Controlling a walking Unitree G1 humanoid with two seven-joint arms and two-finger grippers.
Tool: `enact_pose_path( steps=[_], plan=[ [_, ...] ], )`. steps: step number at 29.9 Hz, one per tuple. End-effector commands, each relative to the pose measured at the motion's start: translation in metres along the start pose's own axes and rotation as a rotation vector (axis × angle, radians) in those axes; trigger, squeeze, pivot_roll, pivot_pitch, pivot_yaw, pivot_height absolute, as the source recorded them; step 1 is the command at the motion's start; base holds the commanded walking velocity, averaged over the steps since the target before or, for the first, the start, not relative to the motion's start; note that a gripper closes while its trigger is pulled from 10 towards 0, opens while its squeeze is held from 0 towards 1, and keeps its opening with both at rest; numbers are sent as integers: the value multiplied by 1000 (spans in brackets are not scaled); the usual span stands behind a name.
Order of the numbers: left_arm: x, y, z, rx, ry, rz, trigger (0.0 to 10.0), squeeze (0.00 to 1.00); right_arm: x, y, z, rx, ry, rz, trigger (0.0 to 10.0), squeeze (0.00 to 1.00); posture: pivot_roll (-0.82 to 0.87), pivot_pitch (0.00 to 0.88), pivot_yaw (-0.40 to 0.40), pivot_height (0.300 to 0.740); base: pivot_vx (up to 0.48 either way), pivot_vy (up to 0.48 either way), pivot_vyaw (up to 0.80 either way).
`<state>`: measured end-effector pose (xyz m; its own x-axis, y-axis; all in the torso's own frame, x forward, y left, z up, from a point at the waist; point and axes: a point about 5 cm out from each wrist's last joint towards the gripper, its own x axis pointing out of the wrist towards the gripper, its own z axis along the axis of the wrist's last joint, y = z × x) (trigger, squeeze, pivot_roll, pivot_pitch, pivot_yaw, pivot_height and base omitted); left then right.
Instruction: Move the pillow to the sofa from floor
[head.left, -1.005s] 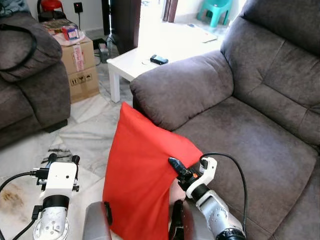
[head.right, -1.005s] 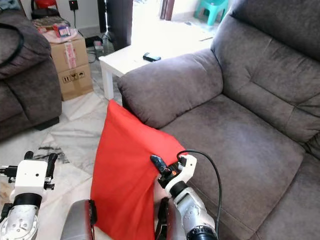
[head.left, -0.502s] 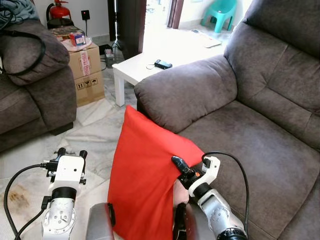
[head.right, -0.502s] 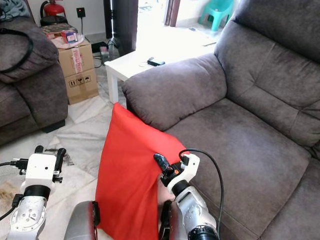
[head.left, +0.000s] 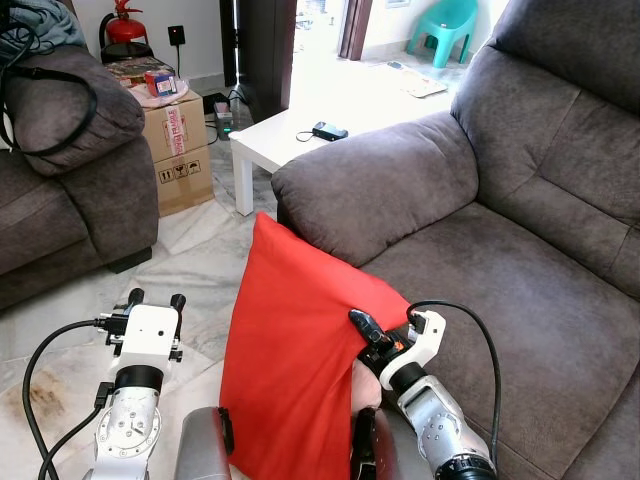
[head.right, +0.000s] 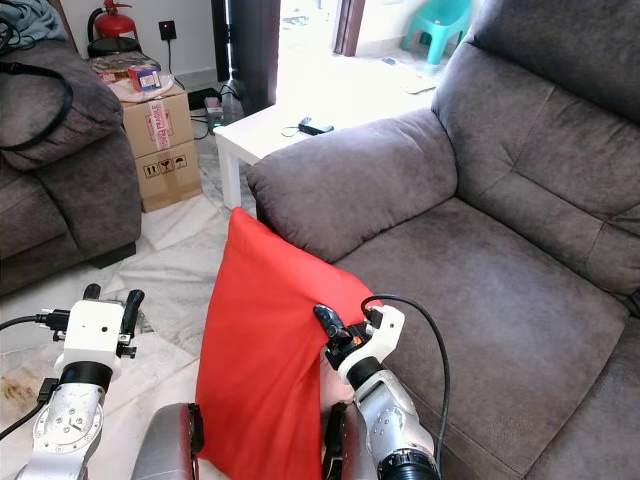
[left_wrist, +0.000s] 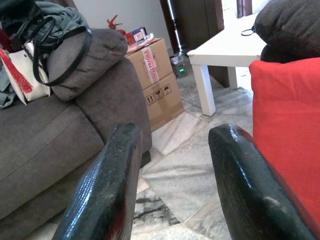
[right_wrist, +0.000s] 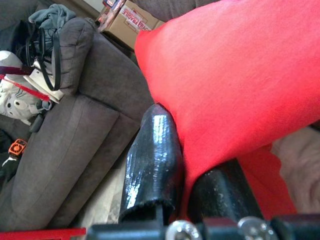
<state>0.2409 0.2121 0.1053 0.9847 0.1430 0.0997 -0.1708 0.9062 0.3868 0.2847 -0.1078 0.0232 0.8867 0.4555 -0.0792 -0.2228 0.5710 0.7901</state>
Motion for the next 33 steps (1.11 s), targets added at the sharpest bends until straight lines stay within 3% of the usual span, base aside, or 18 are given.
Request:
enact_pose_path(
  steps=[1, 24, 33],
  plan=[
    [2, -5, 1, -14, -11, -24, 10000, 0, 4, 7, 39, -76, -158, 46, 10000, 0, 211, 0, -129, 572, 0, 0, 0],
    [5, -12, 0, -30, -19, -34, 10000, 0, 3, 6, 41, -90, -183, 16, 10000, 0, 213, 0, -130, 572, 0, 0, 0],
    [5, -12, 0, -31, -21, -33, 10000, 0, 4, 7, 40, -91, -183, 15, 10000, 0, 211, 0, -129, 613, 0, 0, 0]
  ],
)
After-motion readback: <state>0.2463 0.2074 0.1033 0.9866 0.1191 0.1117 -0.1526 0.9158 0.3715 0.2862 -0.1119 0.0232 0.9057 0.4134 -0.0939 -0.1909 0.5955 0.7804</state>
